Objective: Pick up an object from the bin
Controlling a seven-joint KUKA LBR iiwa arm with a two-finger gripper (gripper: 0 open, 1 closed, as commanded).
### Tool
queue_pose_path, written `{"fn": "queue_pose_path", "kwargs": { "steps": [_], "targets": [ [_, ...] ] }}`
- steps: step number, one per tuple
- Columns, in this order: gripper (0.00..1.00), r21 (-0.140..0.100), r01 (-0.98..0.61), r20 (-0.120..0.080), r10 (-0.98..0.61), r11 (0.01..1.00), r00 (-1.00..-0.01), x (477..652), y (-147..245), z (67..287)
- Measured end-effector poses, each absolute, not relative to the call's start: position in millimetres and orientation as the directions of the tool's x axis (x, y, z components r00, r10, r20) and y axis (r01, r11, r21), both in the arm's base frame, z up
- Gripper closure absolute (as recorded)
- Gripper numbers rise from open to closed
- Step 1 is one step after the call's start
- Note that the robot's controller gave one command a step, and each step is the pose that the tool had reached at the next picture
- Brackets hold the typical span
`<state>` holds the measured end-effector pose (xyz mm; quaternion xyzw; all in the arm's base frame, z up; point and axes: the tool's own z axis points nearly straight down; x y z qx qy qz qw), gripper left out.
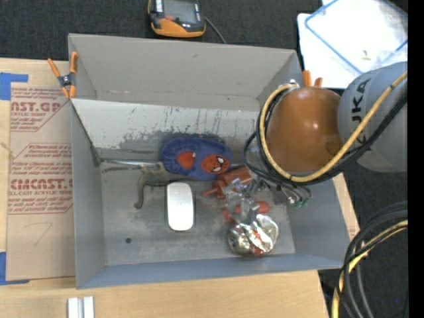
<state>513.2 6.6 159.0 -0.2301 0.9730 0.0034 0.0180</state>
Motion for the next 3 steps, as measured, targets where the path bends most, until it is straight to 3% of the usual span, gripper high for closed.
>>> {"fn": "queue_pose_path", "kwargs": {
  "steps": [1,2,3],
  "targets": [
    [1.00,0.000,-0.409,-0.041,-0.408,0.913,-0.912,518.5,-20.7,152.3],
    [1.00,0.003,-0.320,-0.041,-0.320,0.947,-0.947,513.8,-22.3,153.1],
    [1.00,-0.008,-0.563,-0.041,-0.562,0.827,-0.826,528.8,-16.0,258.1]
  ]
}}
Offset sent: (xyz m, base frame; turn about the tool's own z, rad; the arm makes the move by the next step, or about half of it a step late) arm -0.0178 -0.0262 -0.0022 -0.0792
